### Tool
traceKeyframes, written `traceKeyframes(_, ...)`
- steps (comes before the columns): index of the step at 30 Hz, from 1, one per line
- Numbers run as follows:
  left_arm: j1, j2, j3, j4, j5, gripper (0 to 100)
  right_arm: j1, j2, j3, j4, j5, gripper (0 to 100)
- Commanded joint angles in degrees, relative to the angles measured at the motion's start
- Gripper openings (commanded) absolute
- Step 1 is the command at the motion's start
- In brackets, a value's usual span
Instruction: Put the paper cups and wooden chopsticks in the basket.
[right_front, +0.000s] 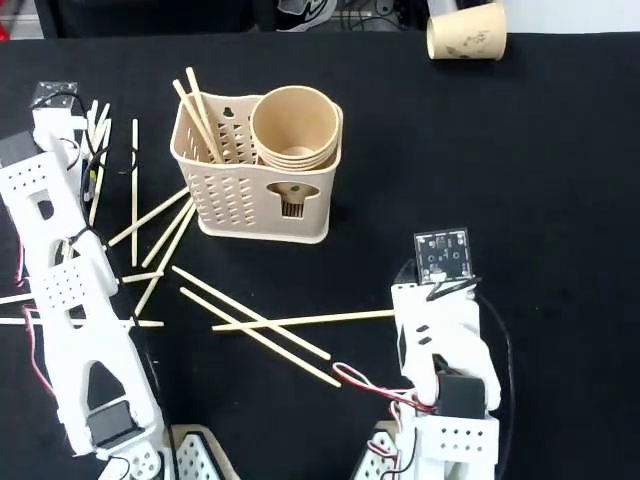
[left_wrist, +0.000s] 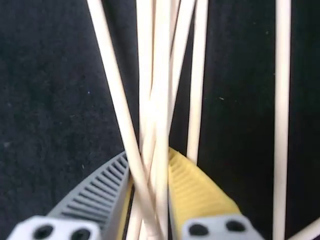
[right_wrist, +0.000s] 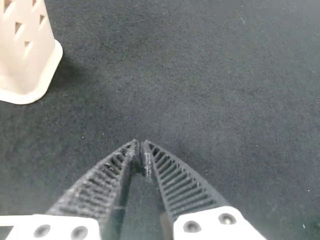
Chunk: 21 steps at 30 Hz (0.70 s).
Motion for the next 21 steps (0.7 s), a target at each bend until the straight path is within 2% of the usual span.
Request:
traceKeyframes(1, -0.13, -8.35, -0.22, 2.64, 2.46, 3, 0.44, -4.00, -0.13, 0.00, 0.53, 1.6)
traceKeyframes(9, 0.57, -20.84, -0.13, 3.96, 3.16, 3, 0.44, -4.00, -0.13, 0.00, 0.53, 1.6)
traceKeyframes(21, 0.57, -23.47, -0.22, 4.13, 7.82, 3, 0.44, -4.00, -0.13, -0.09, 0.53, 1.6)
